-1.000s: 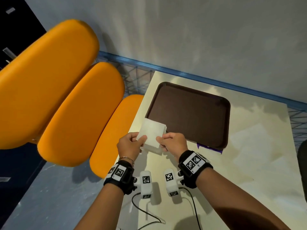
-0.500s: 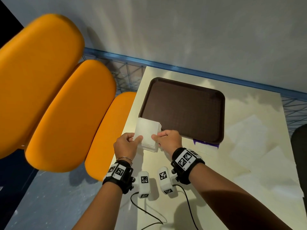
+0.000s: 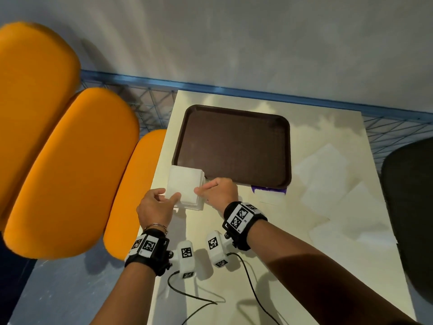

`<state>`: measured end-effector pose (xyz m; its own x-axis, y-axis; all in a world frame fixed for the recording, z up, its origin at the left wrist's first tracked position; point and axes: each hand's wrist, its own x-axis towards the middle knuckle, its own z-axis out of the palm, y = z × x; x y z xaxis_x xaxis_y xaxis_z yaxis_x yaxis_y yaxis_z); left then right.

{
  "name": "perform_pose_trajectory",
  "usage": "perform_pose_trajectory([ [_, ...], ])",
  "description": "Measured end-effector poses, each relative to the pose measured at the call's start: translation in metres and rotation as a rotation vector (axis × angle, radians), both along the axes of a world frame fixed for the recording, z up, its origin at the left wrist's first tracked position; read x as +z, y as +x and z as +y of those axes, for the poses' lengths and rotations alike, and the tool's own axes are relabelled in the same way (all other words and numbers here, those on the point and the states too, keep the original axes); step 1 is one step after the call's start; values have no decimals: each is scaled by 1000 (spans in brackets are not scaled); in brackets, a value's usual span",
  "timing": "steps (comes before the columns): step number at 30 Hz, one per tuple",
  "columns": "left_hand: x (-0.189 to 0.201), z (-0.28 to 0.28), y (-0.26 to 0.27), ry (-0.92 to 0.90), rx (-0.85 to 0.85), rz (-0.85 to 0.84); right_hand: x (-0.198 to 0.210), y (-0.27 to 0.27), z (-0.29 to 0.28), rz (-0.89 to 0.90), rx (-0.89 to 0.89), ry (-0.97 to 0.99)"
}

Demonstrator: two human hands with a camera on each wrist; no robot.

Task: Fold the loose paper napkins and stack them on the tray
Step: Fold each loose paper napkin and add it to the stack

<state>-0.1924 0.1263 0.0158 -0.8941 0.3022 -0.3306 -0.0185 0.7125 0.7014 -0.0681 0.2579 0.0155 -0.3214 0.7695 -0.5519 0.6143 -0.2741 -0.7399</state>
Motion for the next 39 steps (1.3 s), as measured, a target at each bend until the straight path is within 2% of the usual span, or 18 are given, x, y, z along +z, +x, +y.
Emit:
perform_pose_trajectory([
  [4, 11, 0, 10, -17, 28, 83, 10, 37, 10, -1, -30, 35],
  [8, 28, 10, 40, 49, -43, 157, 10, 132, 26, -115, -45, 121],
  [11, 33, 23, 77, 118, -227, 160, 11, 227, 32, -262, -69, 231],
  [14, 32, 42, 129, 149, -434, 50, 15, 321, 37, -527, -66, 314],
  [18, 17, 67, 209, 76, -666, -108, 7, 402, 33, -711, -77, 205],
  [20, 8, 79, 247, 2, -760, -163, -1, 420, 27, -728, -20, 146],
  [23, -2, 90, 297, -117, -821, -294, -15, 428, 21, -702, 35, 166],
  [28, -17, 98, 347, -266, -840, -331, -31, 423, 22, -650, 89, 216],
  [31, -22, 97, 362, -293, -766, -355, -31, 426, 32, -590, 97, 169],
  [36, -26, 90, 381, -279, -631, -448, -26, 437, 42, -571, 153, 269],
  [39, -29, 86, 390, -215, -539, -510, -21, 443, 45, -499, 86, 285],
])
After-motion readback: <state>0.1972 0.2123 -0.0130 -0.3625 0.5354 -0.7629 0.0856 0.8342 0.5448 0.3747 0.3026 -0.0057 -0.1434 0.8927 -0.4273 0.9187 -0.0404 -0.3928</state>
